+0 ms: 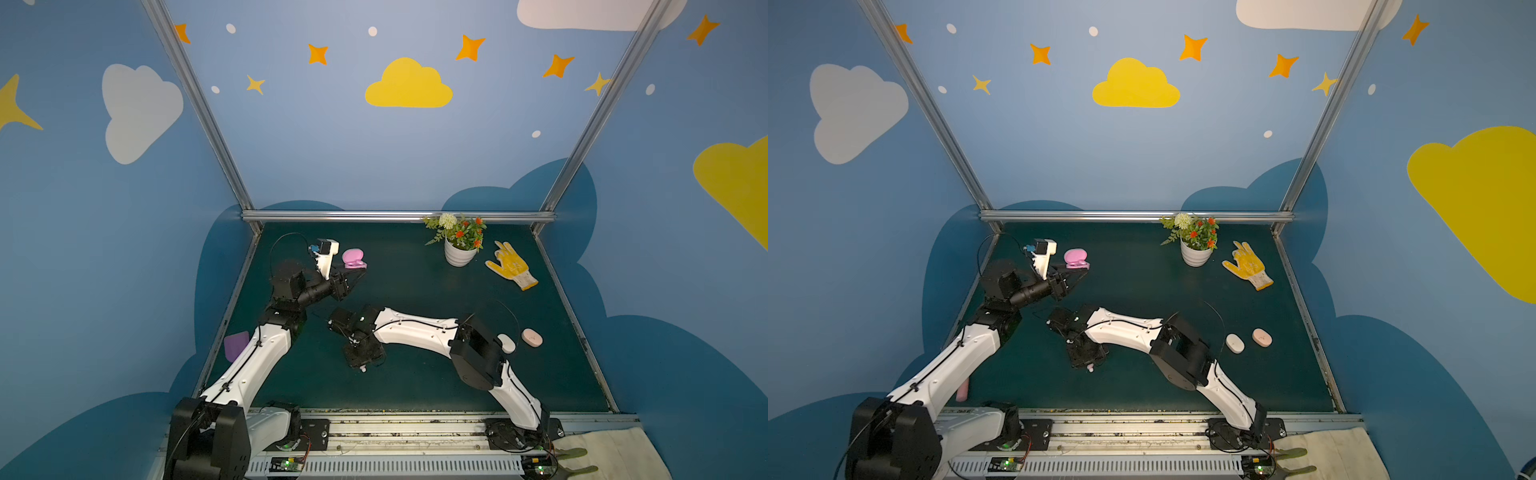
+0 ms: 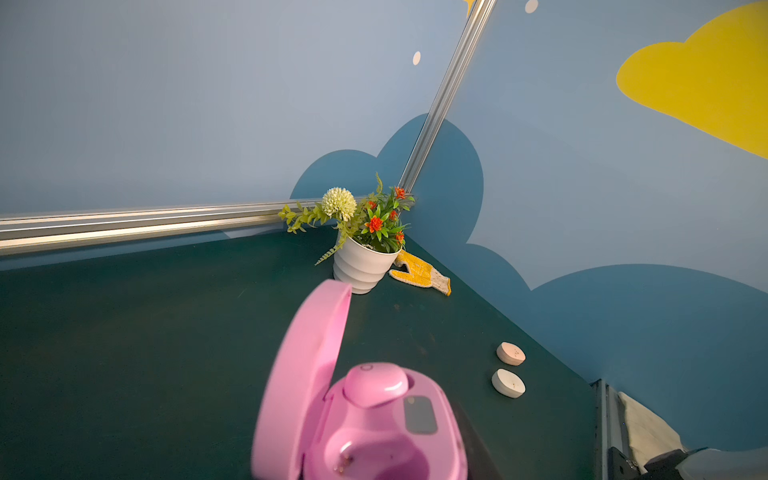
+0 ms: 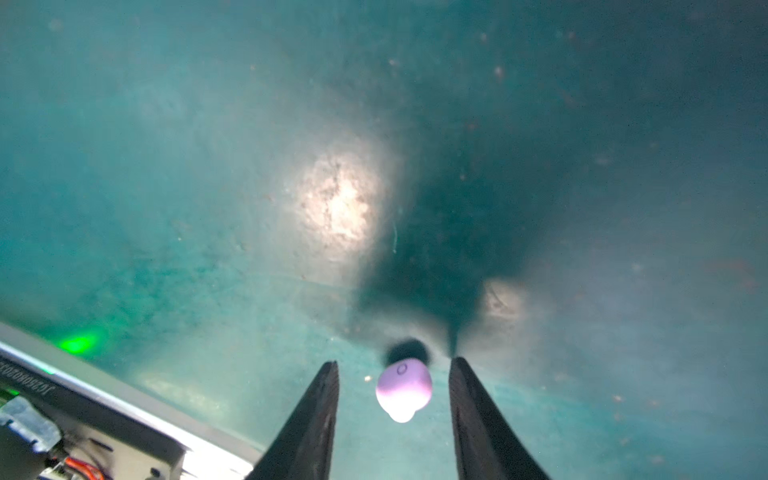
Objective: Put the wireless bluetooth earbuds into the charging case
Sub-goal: 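Lower the right gripper and close it on the pink earbud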
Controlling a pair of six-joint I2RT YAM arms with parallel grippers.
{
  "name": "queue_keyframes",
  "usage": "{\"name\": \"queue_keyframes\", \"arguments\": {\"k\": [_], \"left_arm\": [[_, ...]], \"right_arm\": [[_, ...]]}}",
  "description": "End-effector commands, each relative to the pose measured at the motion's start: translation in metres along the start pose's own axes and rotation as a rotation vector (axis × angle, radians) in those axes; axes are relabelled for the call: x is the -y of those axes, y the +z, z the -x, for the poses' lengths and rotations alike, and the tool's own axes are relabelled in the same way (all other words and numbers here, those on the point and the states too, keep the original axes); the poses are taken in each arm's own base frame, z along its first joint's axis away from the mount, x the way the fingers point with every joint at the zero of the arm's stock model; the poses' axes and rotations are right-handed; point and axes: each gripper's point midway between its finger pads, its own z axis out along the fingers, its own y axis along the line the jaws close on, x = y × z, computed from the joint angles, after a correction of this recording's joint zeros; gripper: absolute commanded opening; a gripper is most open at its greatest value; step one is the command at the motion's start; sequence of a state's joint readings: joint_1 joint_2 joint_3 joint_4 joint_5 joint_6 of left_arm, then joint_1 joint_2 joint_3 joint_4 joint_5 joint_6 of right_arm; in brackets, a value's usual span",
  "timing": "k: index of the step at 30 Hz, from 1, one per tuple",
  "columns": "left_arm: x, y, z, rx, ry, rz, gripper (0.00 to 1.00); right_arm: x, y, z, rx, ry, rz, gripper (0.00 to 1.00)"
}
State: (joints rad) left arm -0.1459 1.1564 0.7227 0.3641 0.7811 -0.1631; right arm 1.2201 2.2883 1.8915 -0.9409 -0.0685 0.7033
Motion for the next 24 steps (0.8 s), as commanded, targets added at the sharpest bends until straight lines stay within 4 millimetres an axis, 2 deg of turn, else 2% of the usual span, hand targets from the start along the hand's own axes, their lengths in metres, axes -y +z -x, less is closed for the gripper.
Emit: {"name": "queue_keyframes", "arguments": {"k": [1,11,24], "left_arm": [[0.0069,-0.0033,0.0100,0.035,0.024,-0.022,0.11],[0.0073,-0.0031,0.0096,0.034,0.018,-0.026,0.11],[0.0074,-0.0027,0.0086,0.033,0.014,-0.030,0.11]], "right_arm": [[0.0034,0.0089,-0.0083,-0.051,0.008,-0.034,0.42],[0.0055,0.0110,-0.0095,-0.066,0.020,-0.055,0.36],[0.0054,0.0101,-0.0142,-0.068,0.019,-0.073,0.38]]}}
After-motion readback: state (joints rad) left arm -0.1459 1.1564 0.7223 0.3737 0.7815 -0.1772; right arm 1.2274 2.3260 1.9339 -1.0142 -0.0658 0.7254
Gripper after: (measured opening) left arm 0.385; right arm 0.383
